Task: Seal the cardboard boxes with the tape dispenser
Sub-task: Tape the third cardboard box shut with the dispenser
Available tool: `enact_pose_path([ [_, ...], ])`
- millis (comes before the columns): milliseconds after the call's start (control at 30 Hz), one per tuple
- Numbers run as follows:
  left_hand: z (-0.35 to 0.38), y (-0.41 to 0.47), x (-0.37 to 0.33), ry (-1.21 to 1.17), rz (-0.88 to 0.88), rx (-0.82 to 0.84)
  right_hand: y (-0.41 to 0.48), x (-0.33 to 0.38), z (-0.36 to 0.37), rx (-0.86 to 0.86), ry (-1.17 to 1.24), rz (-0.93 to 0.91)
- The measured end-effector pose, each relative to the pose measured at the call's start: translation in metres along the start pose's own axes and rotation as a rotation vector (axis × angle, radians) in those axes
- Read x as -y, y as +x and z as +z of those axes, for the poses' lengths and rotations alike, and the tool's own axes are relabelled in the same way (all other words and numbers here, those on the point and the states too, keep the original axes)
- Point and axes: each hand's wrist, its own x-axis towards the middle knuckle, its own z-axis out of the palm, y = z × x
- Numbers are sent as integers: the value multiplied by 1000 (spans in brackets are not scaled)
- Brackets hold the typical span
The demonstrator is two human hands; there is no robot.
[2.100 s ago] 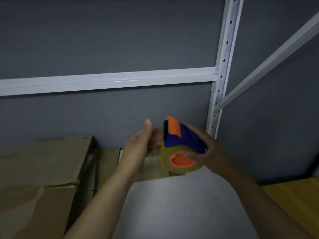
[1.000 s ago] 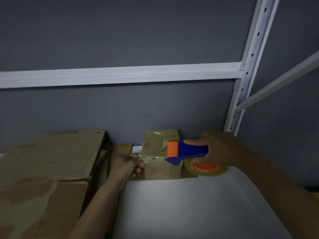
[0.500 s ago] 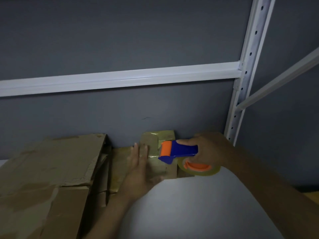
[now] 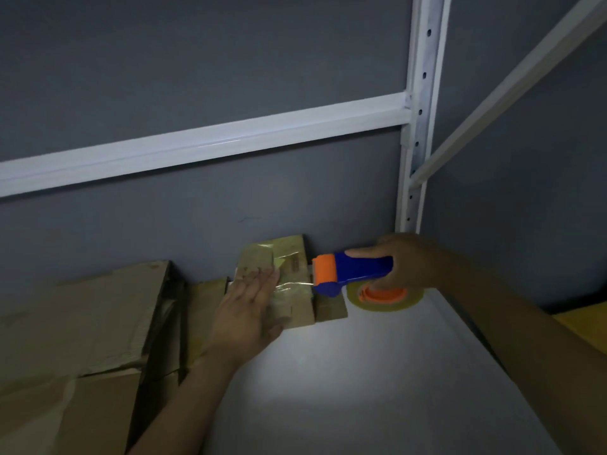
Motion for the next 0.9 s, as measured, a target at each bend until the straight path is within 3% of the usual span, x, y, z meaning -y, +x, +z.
enact_pose_path([
  [233,-5,4,-4,-8,47,-7,-11,-22,6,26,182,75],
  [667,-1,6,-6,3,-2,51,-15,-2,58,-183,-244,3],
  [900,-3,7,-10,24,-10,36,-10,17,65,-224,-60,57],
])
